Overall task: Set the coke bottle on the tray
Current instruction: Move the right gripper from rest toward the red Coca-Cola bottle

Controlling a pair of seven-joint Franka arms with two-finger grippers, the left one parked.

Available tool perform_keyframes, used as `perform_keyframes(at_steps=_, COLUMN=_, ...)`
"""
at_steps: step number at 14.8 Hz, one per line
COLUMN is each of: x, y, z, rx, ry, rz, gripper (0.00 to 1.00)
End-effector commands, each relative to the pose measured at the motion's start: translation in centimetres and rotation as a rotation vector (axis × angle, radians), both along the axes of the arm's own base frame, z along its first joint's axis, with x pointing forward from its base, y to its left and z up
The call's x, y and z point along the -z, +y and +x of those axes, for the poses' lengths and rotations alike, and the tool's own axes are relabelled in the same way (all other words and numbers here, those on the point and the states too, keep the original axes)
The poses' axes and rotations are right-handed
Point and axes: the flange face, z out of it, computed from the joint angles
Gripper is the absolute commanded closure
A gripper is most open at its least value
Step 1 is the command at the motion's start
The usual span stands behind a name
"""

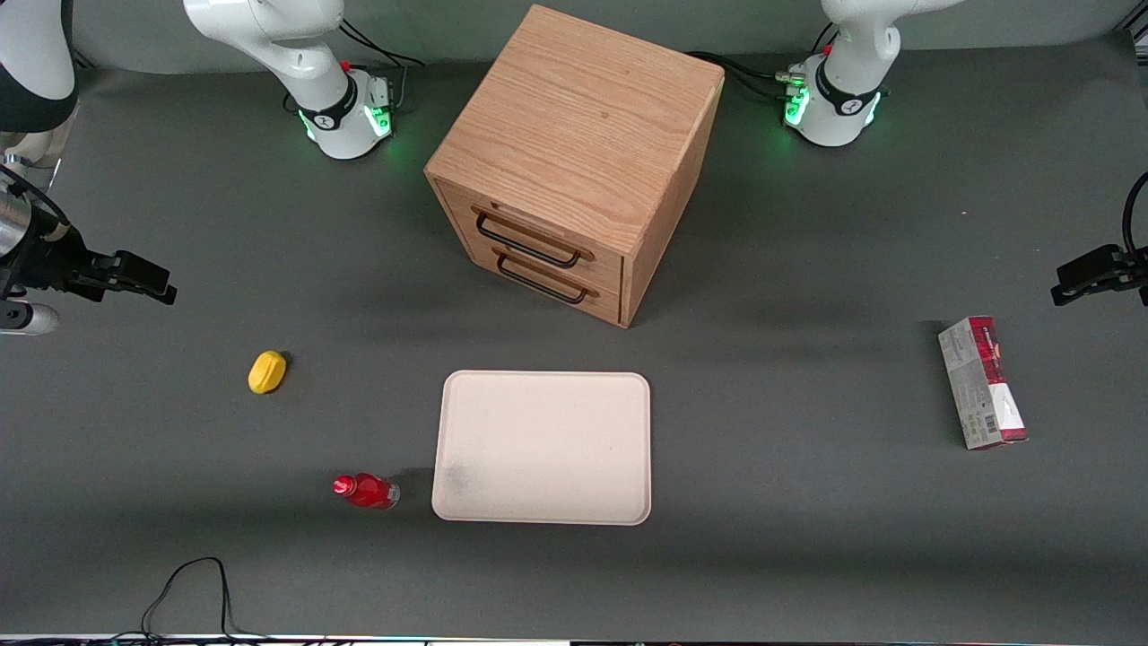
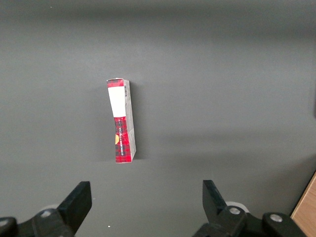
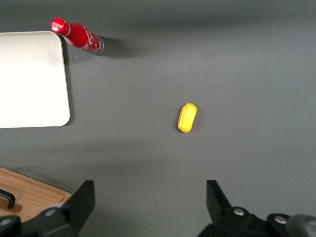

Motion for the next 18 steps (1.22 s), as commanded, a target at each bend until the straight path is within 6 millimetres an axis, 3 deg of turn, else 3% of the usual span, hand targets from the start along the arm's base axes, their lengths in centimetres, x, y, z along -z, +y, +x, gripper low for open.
perform_keyframes(at_steps=1, x=-0.4, y=-0.1, z=-0.5, rx=-0.012, ry=0.0, rz=-0.012, gripper=0.0)
perform_keyframes(at_steps=5, x=-0.3, y=0.1, z=-0.4, rx=-0.023, ry=-0.001, rz=-0.011, gripper=0.0)
perform_keyframes(at_steps=8, x=1.1, y=0.5, z=0.6, rx=-0.015, ry=0.011, rz=-0.003, gripper=0.0)
perform_keyframes(at_steps=11, x=1.9, y=2.3, z=4.7, rx=-0.051, ry=-0.019, rz=-0.008, gripper=0.0)
perform_keyframes(at_steps=13, x=2.5, y=4.6, z=8.0, rx=-0.075, ry=-0.045, rz=-0.01, gripper=0.0)
perform_keyframes(at_steps=18, x=8.0, y=9.1, z=13.6, rx=-0.133, ry=-0.039, rz=-0.014, gripper=0.0)
